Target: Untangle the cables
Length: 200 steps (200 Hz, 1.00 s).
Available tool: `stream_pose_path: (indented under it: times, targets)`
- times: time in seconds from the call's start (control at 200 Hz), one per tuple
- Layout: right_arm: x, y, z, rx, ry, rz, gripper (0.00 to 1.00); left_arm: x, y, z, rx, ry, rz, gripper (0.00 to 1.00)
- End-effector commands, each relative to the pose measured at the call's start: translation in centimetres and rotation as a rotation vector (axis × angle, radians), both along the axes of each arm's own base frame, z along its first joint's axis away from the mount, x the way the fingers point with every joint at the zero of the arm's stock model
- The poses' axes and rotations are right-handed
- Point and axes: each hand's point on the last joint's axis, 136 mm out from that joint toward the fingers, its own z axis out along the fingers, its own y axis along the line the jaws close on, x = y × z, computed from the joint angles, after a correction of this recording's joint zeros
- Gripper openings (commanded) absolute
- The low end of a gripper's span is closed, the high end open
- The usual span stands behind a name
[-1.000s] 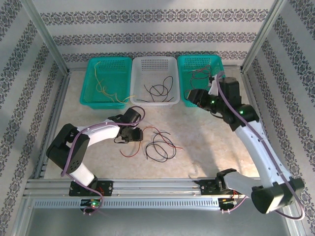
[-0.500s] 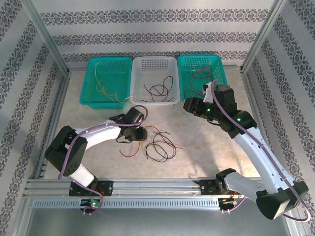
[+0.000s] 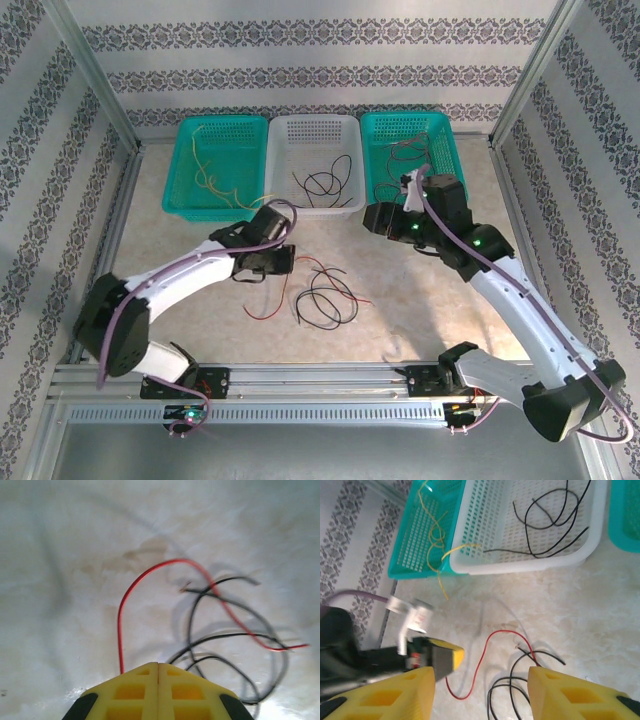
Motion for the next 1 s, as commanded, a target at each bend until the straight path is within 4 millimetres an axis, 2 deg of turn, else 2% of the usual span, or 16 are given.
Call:
stream_pose_path:
  times: [0.0, 0.14, 0.32, 0.395, 0.485, 0.605, 0.765, 0.81, 0.849, 0.994]
  targets:
    - [0.2, 0.7, 0.2, -0.031, -0.023, 0.04, 0.59, -0.6, 0.9, 2.4, 0.038, -0.051, -0.022, 0.0]
    - [0.2, 0.3, -1.7, -0.055, 0.006, 0.006, 0.61, -2.2, 1.5, -1.1, 0.09, 0.068, -0.036, 0.36]
    - [0.1, 0.4, -3.5, -0.052, 0.071, -0.003, 0.61, -3.5, 2.2, -5.4, 0.123, 0.152, 0.011, 0.49]
    - [-0.3, 0.3, -4.3, -0.07, 0.095, 0.0, 0.61, -3.8, 1.9, -6.9, 0.122, 0.186, 0.003, 0.51]
    - [-0.9, -0.2, -5.3, -0.077, 0.112, -0.015, 0.61, -4.1, 1.5, -8.1, 0.151, 0.218, -0.024, 0.51]
    - [-1.3, -0.3, -5.9, -0.071, 0.13, -0.02, 0.61, -4.0, 0.9, -8.8, 0.161, 0.226, -0.049, 0.48]
    - [-1.2, -0.3, -5.2, -0.069, 0.116, -0.023, 0.61, -3.6, 0.7, -8.9, 0.176, 0.224, -0.054, 0.17]
    - [-1.1, -0.2, -4.9, -0.067, 0.109, -0.022, 0.61, -3.4, 0.6, -8.3, 0.171, 0.213, -0.052, 0.06]
    - [-1.0, -0.1, -4.7, -0.066, 0.106, -0.015, 0.61, -3.2, 0.4, -7.5, 0.161, 0.195, -0.053, 0.0]
    - [-0.8, 0.3, -4.0, -0.064, 0.094, 0.007, 0.61, -2.0, -0.7, -1.9, 0.085, 0.085, -0.066, 0.0]
